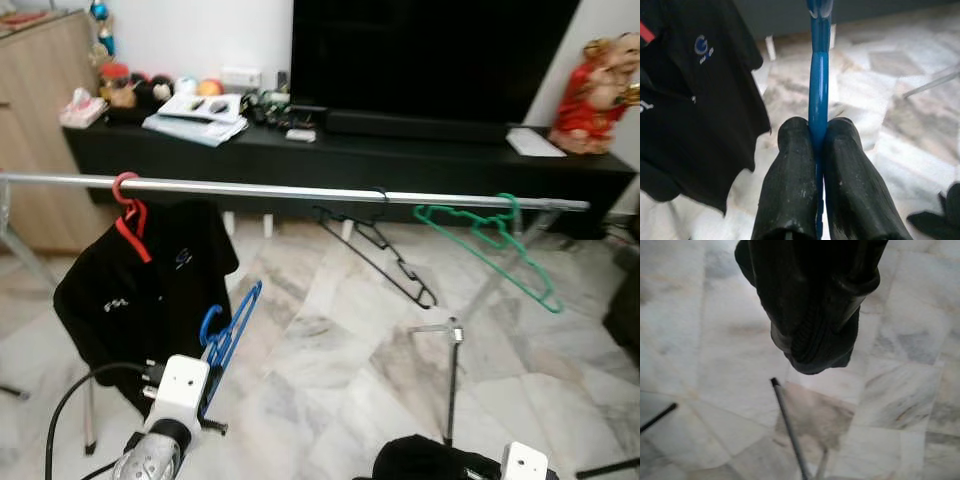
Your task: Hang hanger
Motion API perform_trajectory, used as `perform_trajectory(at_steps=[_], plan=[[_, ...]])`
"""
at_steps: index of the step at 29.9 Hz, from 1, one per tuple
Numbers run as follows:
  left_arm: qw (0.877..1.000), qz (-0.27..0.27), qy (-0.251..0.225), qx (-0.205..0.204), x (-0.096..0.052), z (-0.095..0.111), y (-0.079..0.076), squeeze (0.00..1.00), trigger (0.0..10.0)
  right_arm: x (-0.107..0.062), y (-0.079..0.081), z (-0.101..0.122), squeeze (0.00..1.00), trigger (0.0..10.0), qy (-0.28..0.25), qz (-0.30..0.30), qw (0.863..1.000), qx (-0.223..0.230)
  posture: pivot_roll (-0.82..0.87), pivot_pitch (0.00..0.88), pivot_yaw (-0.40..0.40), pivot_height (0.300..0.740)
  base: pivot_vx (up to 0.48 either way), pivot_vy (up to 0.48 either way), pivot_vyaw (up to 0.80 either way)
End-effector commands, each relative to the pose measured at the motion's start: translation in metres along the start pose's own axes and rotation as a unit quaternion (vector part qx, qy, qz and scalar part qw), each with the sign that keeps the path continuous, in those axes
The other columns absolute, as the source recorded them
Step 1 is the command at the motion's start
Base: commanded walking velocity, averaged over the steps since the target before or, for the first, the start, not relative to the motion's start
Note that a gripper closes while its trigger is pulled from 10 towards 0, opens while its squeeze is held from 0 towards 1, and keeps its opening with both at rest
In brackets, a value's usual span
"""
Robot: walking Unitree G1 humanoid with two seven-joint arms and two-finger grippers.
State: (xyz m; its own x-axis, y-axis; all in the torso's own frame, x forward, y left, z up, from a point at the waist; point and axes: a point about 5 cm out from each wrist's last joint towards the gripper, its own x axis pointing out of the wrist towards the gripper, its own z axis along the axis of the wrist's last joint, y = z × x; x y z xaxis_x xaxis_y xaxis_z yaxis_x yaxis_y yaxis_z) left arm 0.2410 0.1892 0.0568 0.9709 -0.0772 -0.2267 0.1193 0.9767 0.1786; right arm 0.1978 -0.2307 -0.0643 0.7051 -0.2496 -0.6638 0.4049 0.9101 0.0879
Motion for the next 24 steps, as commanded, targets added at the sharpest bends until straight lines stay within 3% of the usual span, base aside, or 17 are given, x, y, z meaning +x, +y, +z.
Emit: perform_trajectory(at_steps=[1, 3, 6, 12, 16, 17, 19, 20, 21, 24], plan=[[1.0, -0.021, -0.011, 0.003, 0.0, 0.008, -0.005, 0.0, 10.0, 0.012, 0.055, 0.075, 0.0, 10.0, -0.132, 0.082, 0.986, -0.058, 0.15, 0.0, -0.084, 0.74, -0.412, 0.0, 0.0], [1.0, -0.028, -0.013, 0.004, 0.0, 0.01, -0.007, 0.0, 10.0, 0.01, 0.081, 0.106, 0.0, 10.0, -0.186, 0.118, 0.972, -0.085, 0.15, 0.0, -0.085, 0.74, -0.411, 0.0, 0.0], [1.0, -0.027, -0.013, 0.004, 0.0, 0.01, -0.006, 0.0, 10.0, 0.01, 0.085, 0.11, 0.0, 10.0, -0.191, 0.123, 0.97, -0.085, 0.15, 0.002, -0.084, 0.74, -0.4, 0.0, 0.0], [0.999, -0.031, -0.018, 0.018, 0.002, 0.013, -0.008, 0.0, 10.0, 0.009, 0.095, 0.126, 0.0, 10.0, -0.202, 0.145, 0.964, -0.091, 0.14, 0.005, -0.086, 0.74, 0.0, 0.0, 0.0], [0.999, -0.042, -0.024, 0.023, 0.005, 0.021, -0.009, 0.0, 10.0, 0.008, 0.111, 0.138, 0.0, 10.0, -0.195, 0.184, 0.953, -0.139, 0.15, 0.006, -0.086, 0.74, 0.0, 0.0, 0.0], [0.997, -0.064, -0.027, 0.034, 0.005, 0.023, -0.011, 0.0, 10.0, 0.01, 0.114, 0.136, 0.0, 10.0, -0.166, 0.192, 0.951, -0.179, 0.15, 0.004, -0.085, 0.74, 0.0, 0.0, 0.0], [0.996, -0.072, -0.027, 0.038, 0.005, 0.024, -0.012, 0.0, 10.0, 0.01, 0.115, 0.135, 0.0, 10.0, -0.156, 0.194, 0.949, -0.194, 0.15, 0.004, -0.085, 0.74, 0.0, 0.0, 0.0], [0.99, -0.12, -0.033, 0.064, 0.003, 0.029, -0.018, 0.0, 10.0, 0.01, 0.12, 0.136, 0.0, 10.0, -0.148, 0.216, 0.942, -0.208, 0.15, 0.005, -0.086, 0.74, 0.0, 0.0, 0.0], [0.99, -0.12, -0.033, 0.064, 0.003, 0.029, -0.018, 0.0, 10.0, 0.01, 0.12, 0.136, 0.0, 10.0, -0.148, 0.216, 0.942, -0.208, 0.15, 0.005, -0.086, 0.74, 0.0, 0.0, 0.0], [0.975, -0.193, -0.024, 0.111, 0.001, 0.032, -0.023, 0.0, 10.0, 0.01, 0.125, 0.142, 0.0, 10.0, -0.137, 0.229, 0.928, -0.258, 0.15, 0.002, -0.089, 0.74, 0.0, 0.0, 0.0]])
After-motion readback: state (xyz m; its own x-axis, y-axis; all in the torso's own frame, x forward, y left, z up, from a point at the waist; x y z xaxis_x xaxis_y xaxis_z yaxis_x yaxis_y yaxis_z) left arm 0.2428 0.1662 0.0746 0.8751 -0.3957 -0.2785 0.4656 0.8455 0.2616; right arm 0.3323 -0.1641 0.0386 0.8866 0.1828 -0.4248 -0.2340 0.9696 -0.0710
